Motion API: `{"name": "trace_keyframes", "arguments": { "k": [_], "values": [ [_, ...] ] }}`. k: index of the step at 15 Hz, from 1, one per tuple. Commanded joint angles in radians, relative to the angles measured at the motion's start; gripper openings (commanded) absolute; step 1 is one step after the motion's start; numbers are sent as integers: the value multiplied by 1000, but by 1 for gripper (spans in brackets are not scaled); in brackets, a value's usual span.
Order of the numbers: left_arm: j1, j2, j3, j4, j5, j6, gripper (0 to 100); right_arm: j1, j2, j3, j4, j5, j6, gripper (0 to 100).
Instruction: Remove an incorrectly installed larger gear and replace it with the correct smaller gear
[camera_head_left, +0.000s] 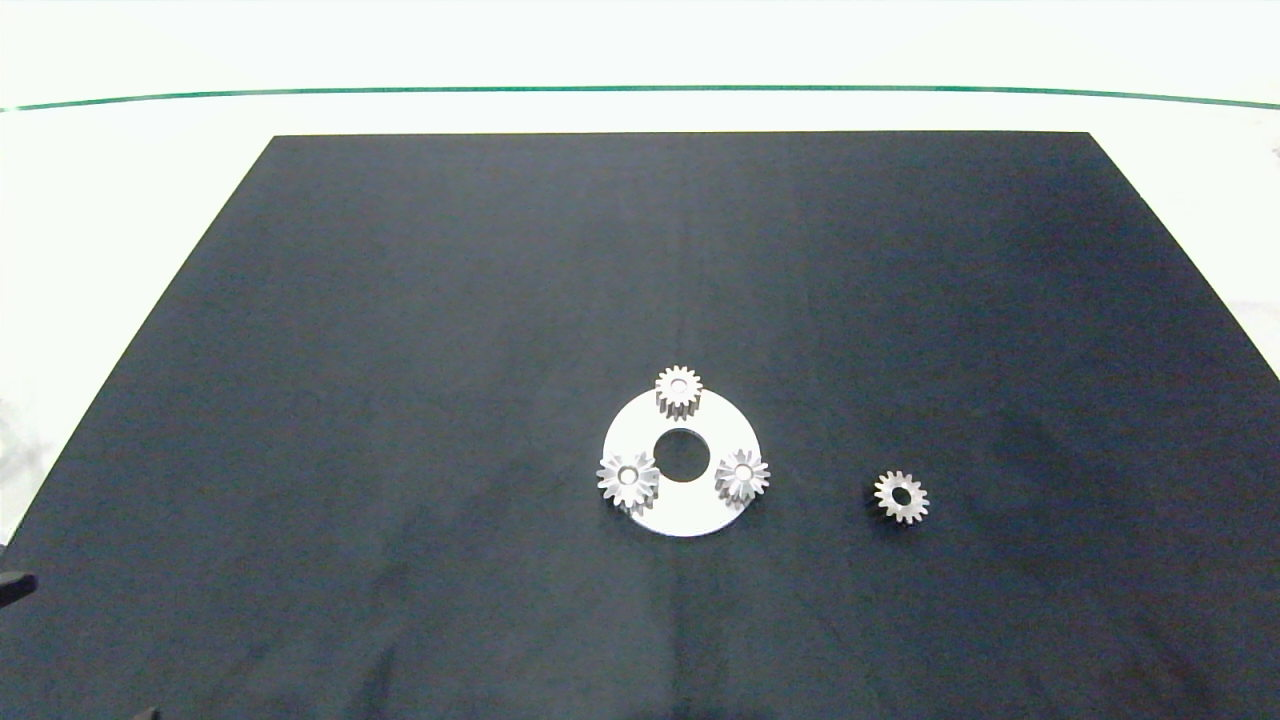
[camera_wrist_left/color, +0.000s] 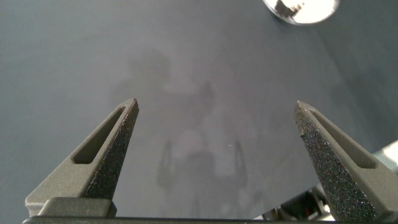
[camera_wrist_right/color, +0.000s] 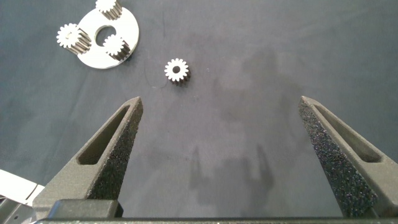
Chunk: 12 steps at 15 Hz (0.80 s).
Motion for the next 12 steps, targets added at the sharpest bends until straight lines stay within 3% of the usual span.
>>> {"name": "trace_keyframes", "arguments": {
  "k": [1, 4, 8, 10, 12],
  "values": [
    [-110, 204, 17, -81, -3, 5, 100, 9, 82, -7, -22, -1, -1, 100],
    [-165, 317, 0, -129, -10, 4, 100, 9, 95, -16, -40, -1, -1, 100],
    [-193, 483, 10, -336, -10, 16, 100, 11, 96, -21, -40, 1, -1, 100],
    [-193, 538, 0, -363, -18, 64, 100, 11, 98, -19, -39, 8, -1, 100],
    [-201, 581, 0, -359, -19, 76, 100, 11, 98, -17, -39, 14, -1, 100]
  ]
}}
